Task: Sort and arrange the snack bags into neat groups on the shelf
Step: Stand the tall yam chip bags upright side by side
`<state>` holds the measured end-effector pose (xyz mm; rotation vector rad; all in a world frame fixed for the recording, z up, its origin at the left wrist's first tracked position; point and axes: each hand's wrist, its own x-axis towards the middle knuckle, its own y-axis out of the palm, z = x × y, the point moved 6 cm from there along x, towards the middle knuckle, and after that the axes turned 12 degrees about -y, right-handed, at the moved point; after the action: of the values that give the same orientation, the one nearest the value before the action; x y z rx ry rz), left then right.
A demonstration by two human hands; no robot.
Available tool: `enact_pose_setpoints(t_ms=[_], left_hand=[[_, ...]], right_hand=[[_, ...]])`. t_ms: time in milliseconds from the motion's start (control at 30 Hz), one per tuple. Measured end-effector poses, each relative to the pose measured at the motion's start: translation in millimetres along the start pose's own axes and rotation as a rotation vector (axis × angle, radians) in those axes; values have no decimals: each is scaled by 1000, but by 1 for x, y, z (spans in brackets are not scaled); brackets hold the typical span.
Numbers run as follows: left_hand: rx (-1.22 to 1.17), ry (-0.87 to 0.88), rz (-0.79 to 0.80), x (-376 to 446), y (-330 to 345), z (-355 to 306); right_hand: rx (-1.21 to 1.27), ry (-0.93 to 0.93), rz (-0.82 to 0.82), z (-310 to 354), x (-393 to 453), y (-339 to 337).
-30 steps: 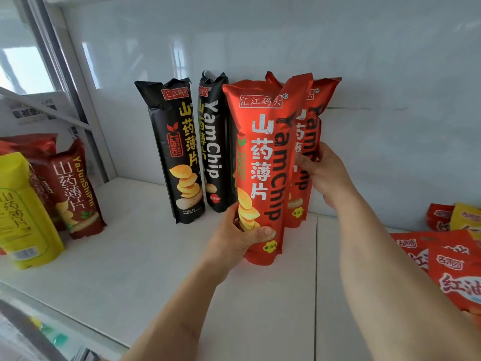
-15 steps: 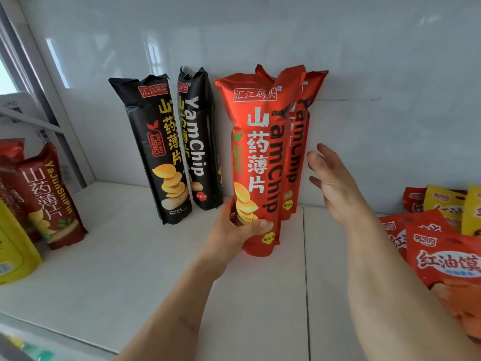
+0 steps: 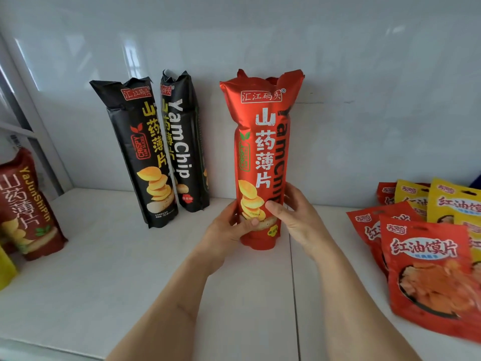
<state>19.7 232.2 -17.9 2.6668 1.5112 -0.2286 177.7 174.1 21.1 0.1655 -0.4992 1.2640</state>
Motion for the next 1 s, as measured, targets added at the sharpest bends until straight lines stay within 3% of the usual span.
enact_pose_setpoints(t_ms=[200, 1000], left_hand=[[192, -75, -27, 8, -5, 0], [245, -62, -90, 17, -3, -6]], right_hand=[[-42, -2, -53, 4, 3, 0], [-66, 55, -87, 0, 11, 0]])
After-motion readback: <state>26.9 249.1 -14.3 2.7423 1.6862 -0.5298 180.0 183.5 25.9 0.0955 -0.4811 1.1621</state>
